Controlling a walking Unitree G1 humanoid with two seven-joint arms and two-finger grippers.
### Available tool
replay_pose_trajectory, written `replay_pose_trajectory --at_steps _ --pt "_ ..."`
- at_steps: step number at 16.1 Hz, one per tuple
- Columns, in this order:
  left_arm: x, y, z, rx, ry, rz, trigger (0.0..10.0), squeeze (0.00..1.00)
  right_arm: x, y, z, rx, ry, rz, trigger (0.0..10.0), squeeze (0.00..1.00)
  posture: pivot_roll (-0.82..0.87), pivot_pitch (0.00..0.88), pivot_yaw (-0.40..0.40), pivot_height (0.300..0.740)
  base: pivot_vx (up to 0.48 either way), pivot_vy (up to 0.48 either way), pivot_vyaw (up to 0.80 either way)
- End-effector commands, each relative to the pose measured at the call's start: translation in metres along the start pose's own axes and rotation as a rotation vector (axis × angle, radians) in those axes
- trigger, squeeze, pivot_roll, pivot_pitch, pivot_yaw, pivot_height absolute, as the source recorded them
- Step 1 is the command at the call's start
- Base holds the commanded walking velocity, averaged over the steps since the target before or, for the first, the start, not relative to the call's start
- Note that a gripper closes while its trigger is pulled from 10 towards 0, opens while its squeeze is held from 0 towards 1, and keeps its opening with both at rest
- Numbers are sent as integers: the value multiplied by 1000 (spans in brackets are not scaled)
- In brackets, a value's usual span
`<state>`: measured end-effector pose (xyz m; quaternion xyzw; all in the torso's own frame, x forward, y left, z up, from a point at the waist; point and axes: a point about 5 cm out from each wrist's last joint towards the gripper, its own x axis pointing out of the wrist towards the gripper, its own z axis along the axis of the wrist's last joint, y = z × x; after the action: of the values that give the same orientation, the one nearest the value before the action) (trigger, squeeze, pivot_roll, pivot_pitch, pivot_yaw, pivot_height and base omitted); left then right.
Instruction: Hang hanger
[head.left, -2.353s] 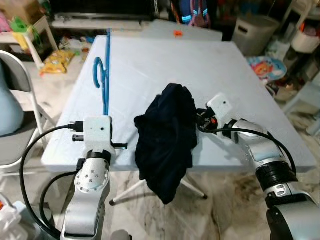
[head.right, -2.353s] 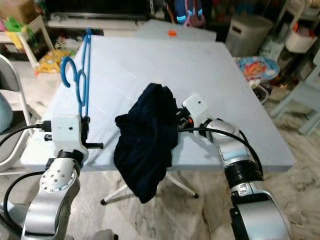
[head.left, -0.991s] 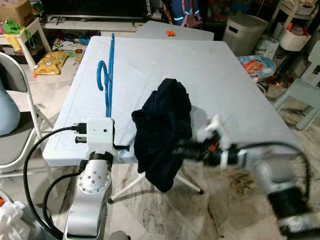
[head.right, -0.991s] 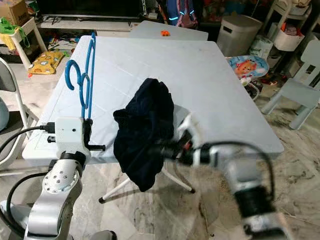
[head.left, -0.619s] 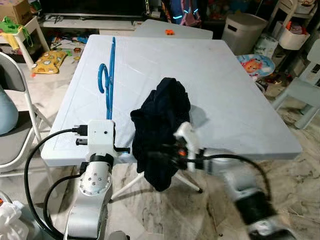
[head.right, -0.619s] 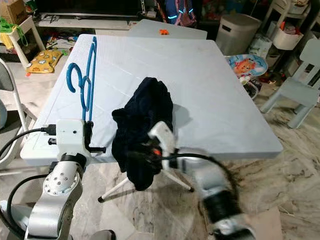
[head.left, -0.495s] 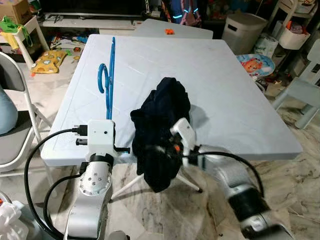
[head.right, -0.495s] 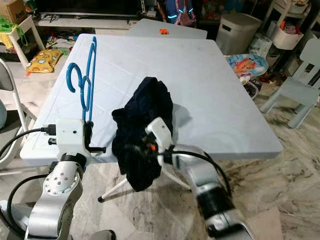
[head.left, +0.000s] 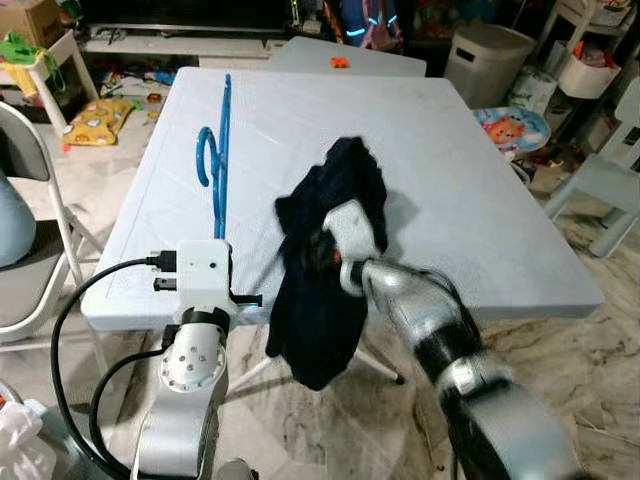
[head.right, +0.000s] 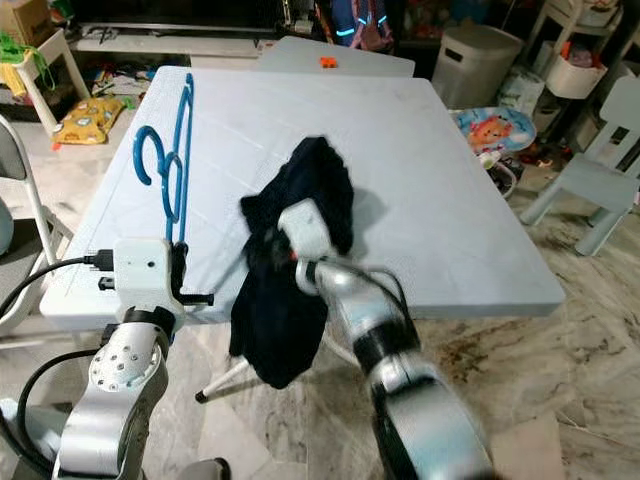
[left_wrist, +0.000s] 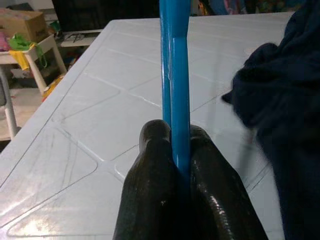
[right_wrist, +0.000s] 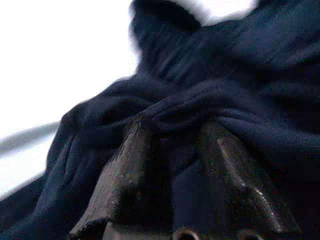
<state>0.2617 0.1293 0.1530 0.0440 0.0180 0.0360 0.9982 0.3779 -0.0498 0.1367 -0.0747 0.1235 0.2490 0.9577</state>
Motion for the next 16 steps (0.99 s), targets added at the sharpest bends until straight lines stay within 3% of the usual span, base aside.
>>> replay_pose_trajectory --at_steps 1,4,5,6,7,8,9,11,13,14,16 --pt "-3 -2 3 0 -11 1 10000 0 0 -19 17 6 -66 -123 10000 1000 199 111 -108 740 0 0 0" --pt "-3 -2 2 -3 -10 12 10000 0 1 -33 50 -8 -164 -271 10000 1000 214 112 -121 740 0 0 0" --pt "-3 -2 2 -3 -11 19 10000 0 -1 -39 61 -6 -205 -318 10000 380 216 112 -122 740 0 0 0" --pt "-4 0 2 -2 -11 29 10000 0 -5 -49 84 13 -296 -380 10000 376 223 112 -124 740 0 0 0" --pt "-4 0 2 -2 -11 32 10000 0 -7 -52 97 44 -355 -362 10000 365 224 112 -124 740 0 0 0" --pt "-5 1 2 -1 -11 32 10000 0 -9 -53 103 62 -396 -309 10000 94 224 113 -123 740 0 0 0" --pt "-5 1 2 1 -11 33 10000 0 -11 -54 104 22 -417 -281 10000 0 221 114 -121 740 0 0 0" --pt "-6 0 1 3 -6 25 10000 0 -17 -64 83 -53 -398 -244 10000 0 205 116 -110 740 0 0 0" --pt "-6 -2 1 2 -5 15 10000 0 -22 -73 65 -30 -360 -235 10000 0 198 118 -107 740 0 0 0" --pt "-4 -3 0 2 -3 2 10000 0 -34 -85 35 28 -338 -193 0 0 182 118 -98 740 0 0 0" --pt "-4 -4 0 2 -1 -5 10000 0 -40 -88 25 31 -345 -160 0 0 172 118 -92 740 0 0 0"
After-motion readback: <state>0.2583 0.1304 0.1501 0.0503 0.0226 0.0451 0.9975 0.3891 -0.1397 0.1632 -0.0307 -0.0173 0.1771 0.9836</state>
